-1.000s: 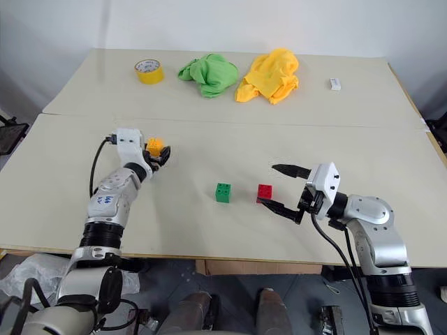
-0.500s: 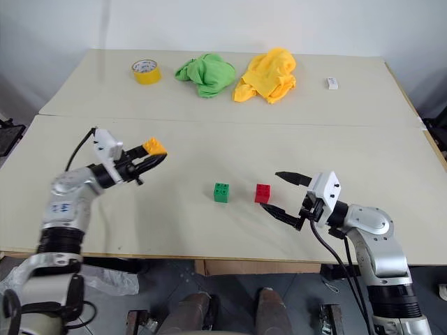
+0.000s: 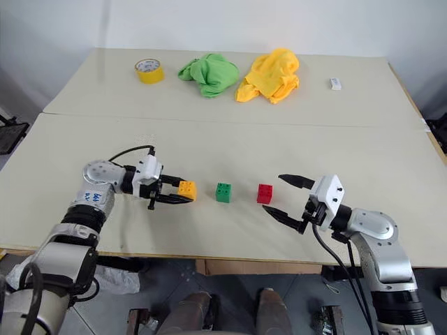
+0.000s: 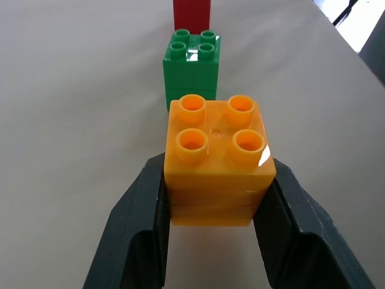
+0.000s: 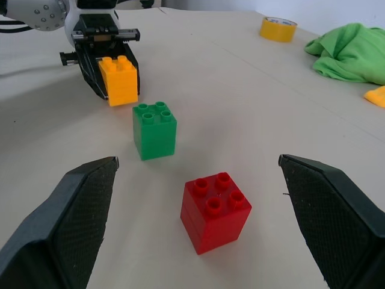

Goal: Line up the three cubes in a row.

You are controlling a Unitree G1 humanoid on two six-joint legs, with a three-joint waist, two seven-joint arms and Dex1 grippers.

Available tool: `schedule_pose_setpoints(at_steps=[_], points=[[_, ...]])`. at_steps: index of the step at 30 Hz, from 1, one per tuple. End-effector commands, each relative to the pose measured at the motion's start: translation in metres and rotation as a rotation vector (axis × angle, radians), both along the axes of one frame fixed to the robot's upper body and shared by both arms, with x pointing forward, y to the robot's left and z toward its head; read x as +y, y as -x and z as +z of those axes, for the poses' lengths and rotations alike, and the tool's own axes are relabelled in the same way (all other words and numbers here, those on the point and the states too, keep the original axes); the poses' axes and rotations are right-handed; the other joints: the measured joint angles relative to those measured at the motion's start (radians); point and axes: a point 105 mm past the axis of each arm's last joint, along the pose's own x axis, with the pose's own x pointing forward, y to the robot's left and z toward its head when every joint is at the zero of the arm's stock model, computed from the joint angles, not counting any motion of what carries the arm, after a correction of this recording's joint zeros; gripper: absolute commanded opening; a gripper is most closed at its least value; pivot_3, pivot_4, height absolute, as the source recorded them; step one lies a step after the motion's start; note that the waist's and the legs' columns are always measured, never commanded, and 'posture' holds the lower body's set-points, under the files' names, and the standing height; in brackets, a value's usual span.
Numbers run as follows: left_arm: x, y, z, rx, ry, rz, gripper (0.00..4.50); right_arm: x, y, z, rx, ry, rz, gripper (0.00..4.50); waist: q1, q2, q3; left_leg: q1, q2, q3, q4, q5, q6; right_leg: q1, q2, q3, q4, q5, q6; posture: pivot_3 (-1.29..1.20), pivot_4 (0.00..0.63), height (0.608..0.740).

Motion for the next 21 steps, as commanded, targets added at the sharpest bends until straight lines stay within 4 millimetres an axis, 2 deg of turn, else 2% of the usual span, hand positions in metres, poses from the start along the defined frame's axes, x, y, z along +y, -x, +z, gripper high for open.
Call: schedule_pose_setpoints(at_steps=[1,6,8,15,21], points=[[0.000,-0.004,0.001,0.005,-0.020,0.009,1.50,-0.005,0.007,0.010,-0.031,0.006,-0.021,4.50,0.000,0.000,0.000,0.000,0.000,0.000,0.000,0.000,0.000,0.000,0.000,0.000,0.000,0.000,0.000,0.00,0.150,0.740],[-0.001,-0.011,0.000,0.025,-0.020,0.051,1.50,-0.005,0.009,0.010,-0.030,0.001,-0.032,4.50,-0.001,0.000,0.000,0.000,-0.001,0.000,0.001,0.000,0.001,0.000,-0.001,0.001,0.002,0.000,0.001,0.00,0.150,0.740],[-0.001,-0.013,0.000,0.016,-0.022,0.071,2.28,-0.005,0.010,0.010,-0.027,0.001,-0.036,4.50,0.000,0.000,0.000,0.000,-0.001,0.000,0.001,0.000,0.001,0.000,-0.001,0.001,0.002,0.000,0.001,0.00,0.150,0.740],[0.004,-0.019,-0.001,-0.020,-0.045,0.118,4.41,-0.009,0.012,0.010,-0.025,0.013,-0.041,4.50,0.001,0.000,0.000,0.000,-0.002,0.000,0.002,0.000,0.001,0.000,-0.001,0.001,0.004,0.000,0.001,0.00,0.150,0.740],[0.010,-0.018,0.003,-0.045,-0.017,0.127,4.46,-0.009,0.014,0.009,-0.022,0.021,-0.016,4.50,0.000,0.000,0.000,0.000,-0.002,0.000,0.002,0.000,0.002,-0.001,-0.002,0.001,0.006,0.000,0.001,0.00,0.150,0.740]])
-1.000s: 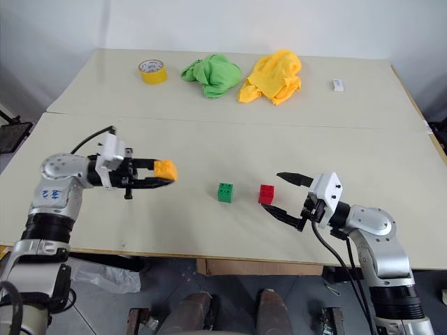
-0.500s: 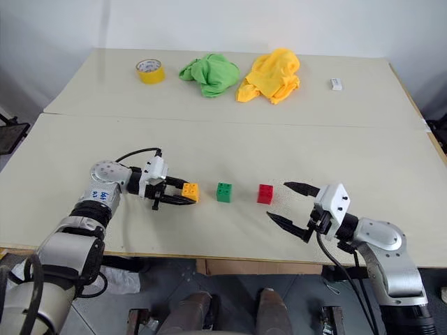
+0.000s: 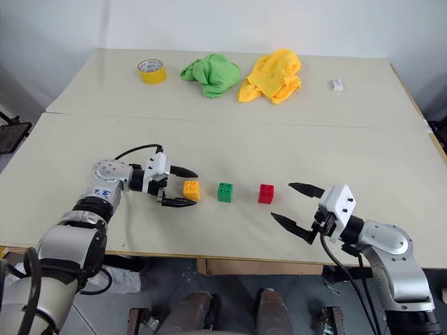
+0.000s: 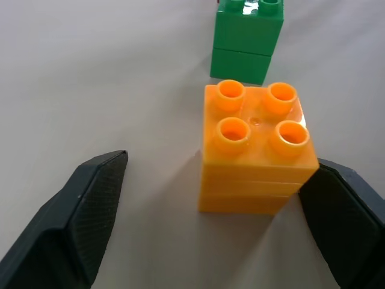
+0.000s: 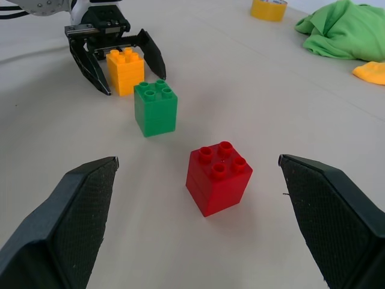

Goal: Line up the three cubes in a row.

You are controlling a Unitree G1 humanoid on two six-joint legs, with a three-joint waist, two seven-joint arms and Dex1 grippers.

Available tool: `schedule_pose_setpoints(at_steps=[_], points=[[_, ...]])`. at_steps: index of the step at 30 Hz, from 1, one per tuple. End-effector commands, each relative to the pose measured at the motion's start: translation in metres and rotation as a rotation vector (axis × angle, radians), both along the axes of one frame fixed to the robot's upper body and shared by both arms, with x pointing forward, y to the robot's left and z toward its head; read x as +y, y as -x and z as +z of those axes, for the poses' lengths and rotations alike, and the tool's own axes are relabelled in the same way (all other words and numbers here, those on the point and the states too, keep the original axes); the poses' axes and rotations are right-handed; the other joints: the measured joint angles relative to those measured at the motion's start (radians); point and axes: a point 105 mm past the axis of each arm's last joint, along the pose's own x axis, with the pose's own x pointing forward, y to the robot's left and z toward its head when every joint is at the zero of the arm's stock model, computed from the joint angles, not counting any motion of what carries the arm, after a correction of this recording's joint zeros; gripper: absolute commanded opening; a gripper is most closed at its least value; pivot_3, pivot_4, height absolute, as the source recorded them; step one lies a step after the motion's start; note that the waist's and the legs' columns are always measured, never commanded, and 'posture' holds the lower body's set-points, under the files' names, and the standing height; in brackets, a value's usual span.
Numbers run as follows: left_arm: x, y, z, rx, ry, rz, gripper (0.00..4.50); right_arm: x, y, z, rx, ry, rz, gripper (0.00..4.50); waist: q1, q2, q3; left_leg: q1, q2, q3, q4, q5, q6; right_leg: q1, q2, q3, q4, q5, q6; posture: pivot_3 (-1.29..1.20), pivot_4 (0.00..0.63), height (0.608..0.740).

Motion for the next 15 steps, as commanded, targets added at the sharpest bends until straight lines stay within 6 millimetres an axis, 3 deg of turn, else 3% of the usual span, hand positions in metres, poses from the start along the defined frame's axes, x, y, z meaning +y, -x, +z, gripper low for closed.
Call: schedule_pose_setpoints(at_steps=[1,6,8,10,13,15], points=[[0.013,0.001,0.012,-0.047,0.022,0.005,4.46,0.001,0.003,0.013,-0.049,0.002,0.036,4.50,-0.002,0.000,0.000,0.000,0.000,0.000,0.000,0.000,0.000,0.000,0.000,0.000,0.000,0.000,0.000,0.00,0.150,0.740],[0.055,0.025,0.038,-0.057,0.046,-0.039,4.46,-0.003,0.006,0.024,-0.042,-0.053,0.102,4.50,-0.024,0.000,0.000,0.000,0.002,0.000,-0.001,0.000,0.000,-0.001,0.000,-0.001,0.000,0.000,0.000,0.00,0.150,0.740],[0.076,0.036,0.051,-0.082,0.047,0.006,4.46,-0.011,0.006,0.026,-0.047,-0.011,0.119,4.50,-0.029,0.000,0.000,0.000,0.002,0.000,-0.001,0.000,0.000,-0.001,-0.001,0.000,0.000,0.000,0.000,0.00,0.150,0.740],[0.084,0.044,0.056,-0.093,0.047,0.039,4.46,-0.016,0.006,0.027,-0.048,0.006,0.123,4.50,-0.027,0.000,0.000,0.000,0.003,0.000,-0.002,0.000,0.000,-0.001,-0.002,0.001,0.000,0.000,0.000,0.00,0.150,0.740],[0.111,0.051,0.073,-0.214,-0.014,0.196,4.46,-0.027,-0.001,0.041,-0.069,0.069,0.151,4.50,-0.026,0.001,0.001,0.001,0.003,0.000,-0.001,0.000,-0.001,0.000,-0.003,0.003,-0.001,0.000,-0.001,0.00,0.150,0.740],[0.118,0.056,0.082,-0.231,-0.023,0.241,4.46,-0.031,-0.006,0.050,-0.078,0.078,0.164,4.50,-0.024,0.001,0.001,0.001,0.003,0.000,-0.001,0.000,0.000,0.001,-0.003,0.004,-0.002,0.000,-0.001,0.00,0.150,0.740]])
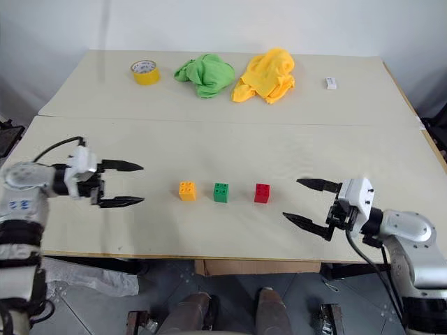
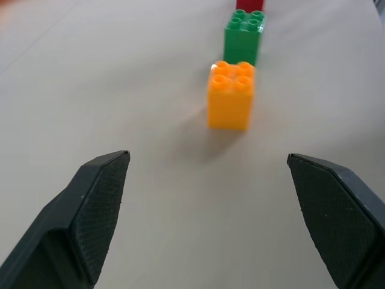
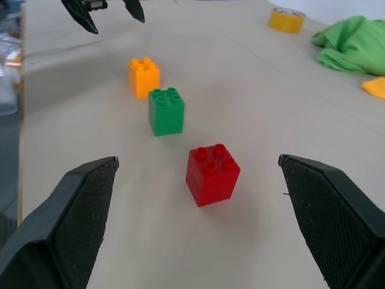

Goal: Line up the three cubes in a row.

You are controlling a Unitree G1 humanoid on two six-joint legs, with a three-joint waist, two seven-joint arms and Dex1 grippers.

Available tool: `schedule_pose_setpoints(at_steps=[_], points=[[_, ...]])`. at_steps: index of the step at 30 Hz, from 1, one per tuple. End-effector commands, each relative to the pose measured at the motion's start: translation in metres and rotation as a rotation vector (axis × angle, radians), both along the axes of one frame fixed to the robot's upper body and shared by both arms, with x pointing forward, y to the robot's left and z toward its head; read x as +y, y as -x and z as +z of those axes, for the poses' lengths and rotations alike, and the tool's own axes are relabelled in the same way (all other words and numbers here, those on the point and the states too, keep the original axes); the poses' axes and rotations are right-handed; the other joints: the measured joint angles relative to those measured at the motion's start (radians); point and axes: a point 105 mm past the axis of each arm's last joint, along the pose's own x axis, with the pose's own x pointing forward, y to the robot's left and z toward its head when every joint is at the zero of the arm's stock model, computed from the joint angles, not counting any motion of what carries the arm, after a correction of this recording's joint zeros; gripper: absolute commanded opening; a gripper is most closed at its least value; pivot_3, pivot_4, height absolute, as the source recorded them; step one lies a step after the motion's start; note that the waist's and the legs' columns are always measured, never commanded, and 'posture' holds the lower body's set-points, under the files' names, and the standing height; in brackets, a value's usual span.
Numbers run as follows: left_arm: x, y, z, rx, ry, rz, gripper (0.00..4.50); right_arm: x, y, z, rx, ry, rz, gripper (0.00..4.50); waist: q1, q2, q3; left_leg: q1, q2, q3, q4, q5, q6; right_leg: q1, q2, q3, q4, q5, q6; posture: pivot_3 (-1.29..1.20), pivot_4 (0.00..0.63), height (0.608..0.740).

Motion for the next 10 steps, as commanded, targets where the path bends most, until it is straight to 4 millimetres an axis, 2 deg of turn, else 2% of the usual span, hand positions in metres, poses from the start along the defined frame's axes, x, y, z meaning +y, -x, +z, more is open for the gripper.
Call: schedule_pose_setpoints(at_steps=[1,3,10], points=[[0.005,0.004,0.035,-0.129,0.024,0.062,4.46,-0.007,-0.005,0.021,-0.063,0.008,0.022,4.50,0.003,0.000,0.000,0.000,0.000,0.000,0.000,0.000,0.000,0.000,0.000,0.001,-0.001,0.000,0.000,0.00,0.150,0.740],[0.005,0.002,0.036,-0.140,0.051,0.103,4.46,-0.006,-0.009,0.018,-0.063,0.015,0.033,4.50,0.010,0.000,0.000,0.000,0.000,-0.003,0.000,0.000,0.000,0.002,0.000,0.002,-0.001,0.000,0.000,0.00,0.150,0.740],[0.009,0.002,0.015,-0.121,-0.006,0.137,4.46,0.005,-0.014,0.015,-0.049,0.035,0.064,4.50,0.008,0.000,0.000,0.000,0.001,-0.003,-0.002,0.000,-0.001,0.001,0.000,-0.001,-0.003,0.000,0.000,0.00,0.150,0.740]])
